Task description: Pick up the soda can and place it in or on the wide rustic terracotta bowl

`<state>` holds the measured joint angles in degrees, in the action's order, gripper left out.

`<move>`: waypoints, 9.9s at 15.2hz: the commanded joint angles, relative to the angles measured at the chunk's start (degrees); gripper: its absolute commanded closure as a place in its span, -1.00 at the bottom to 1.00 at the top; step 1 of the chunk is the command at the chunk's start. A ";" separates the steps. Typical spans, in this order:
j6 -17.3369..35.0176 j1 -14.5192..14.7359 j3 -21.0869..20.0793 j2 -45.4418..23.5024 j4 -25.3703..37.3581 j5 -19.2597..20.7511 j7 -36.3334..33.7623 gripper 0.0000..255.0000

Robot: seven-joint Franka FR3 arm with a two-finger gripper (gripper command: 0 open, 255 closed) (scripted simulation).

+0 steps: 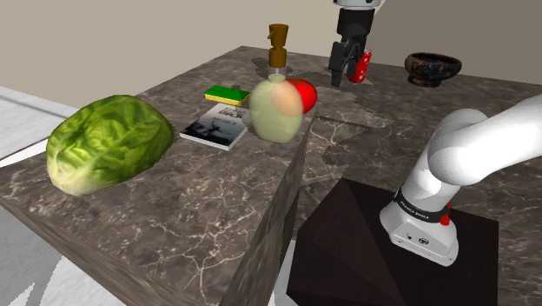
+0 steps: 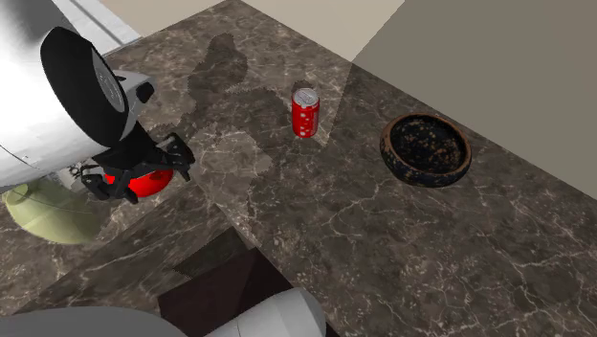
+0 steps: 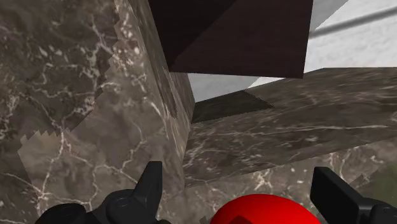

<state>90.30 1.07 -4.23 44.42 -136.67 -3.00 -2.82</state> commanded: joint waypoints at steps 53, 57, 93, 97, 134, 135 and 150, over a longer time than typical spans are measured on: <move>10.50 -8.68 35.12 -27.92 19.94 5.12 35.52 1.00; 7.44 -8.54 34.91 -27.99 23.07 5.00 35.32 1.00; -18.58 -11.46 42.25 -35.41 55.05 2.62 46.45 1.00; -20.63 -13.90 46.69 -37.34 58.28 2.21 53.30 1.00; -8.78 -20.92 55.49 -37.84 46.17 3.78 69.41 1.00; -8.78 -20.92 55.49 -37.84 46.16 3.78 69.41 -1.00; -17.56 -22.69 58.85 -45.25 59.21 -1.75 73.69 -1.00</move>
<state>72.79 -21.60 54.60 -0.77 -77.54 -4.71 70.84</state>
